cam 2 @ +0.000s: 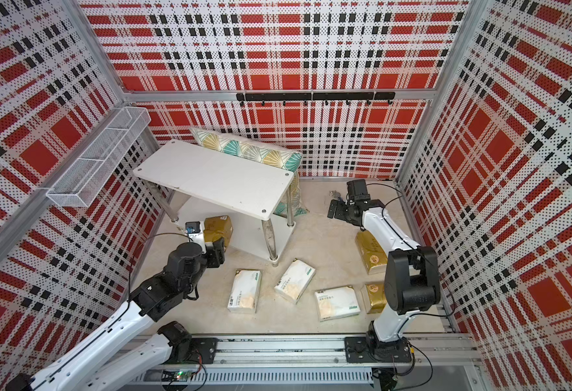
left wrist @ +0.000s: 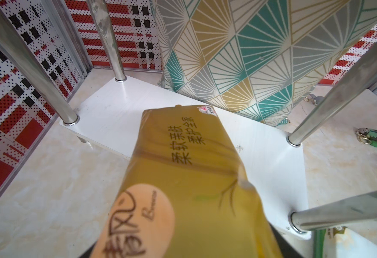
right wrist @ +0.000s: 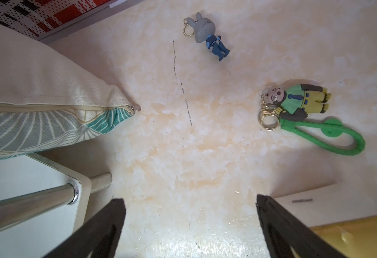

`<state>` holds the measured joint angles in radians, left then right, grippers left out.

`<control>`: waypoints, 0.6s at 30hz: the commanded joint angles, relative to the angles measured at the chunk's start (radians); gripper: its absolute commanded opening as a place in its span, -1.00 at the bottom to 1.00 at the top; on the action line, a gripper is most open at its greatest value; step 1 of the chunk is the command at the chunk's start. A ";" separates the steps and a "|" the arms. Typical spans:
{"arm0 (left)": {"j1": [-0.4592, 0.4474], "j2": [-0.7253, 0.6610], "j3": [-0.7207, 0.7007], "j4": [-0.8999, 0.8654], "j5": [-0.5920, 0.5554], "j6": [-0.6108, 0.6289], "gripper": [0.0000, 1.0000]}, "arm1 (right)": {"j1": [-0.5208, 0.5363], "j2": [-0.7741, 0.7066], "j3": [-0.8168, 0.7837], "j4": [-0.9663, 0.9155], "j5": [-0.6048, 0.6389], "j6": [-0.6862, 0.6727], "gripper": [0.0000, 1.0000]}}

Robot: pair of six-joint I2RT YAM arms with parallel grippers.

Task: Place the tissue boxes on the shelf by color
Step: Place a box of tissues on the shelf.

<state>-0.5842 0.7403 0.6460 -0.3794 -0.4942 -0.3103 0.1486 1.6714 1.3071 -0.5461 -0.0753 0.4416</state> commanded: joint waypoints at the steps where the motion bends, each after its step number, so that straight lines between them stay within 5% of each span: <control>1: 0.050 -0.005 -0.010 0.103 0.062 0.065 0.41 | 0.007 -0.036 -0.022 0.029 -0.006 -0.017 1.00; 18: 0.472 -0.048 -0.141 0.354 0.528 0.274 0.41 | 0.022 -0.050 -0.085 0.136 -0.069 -0.003 1.00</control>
<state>-0.1604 0.7074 0.5213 -0.1410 -0.0887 -0.0834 0.1593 1.6432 1.2388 -0.4477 -0.1238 0.4355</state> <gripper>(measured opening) 0.711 0.999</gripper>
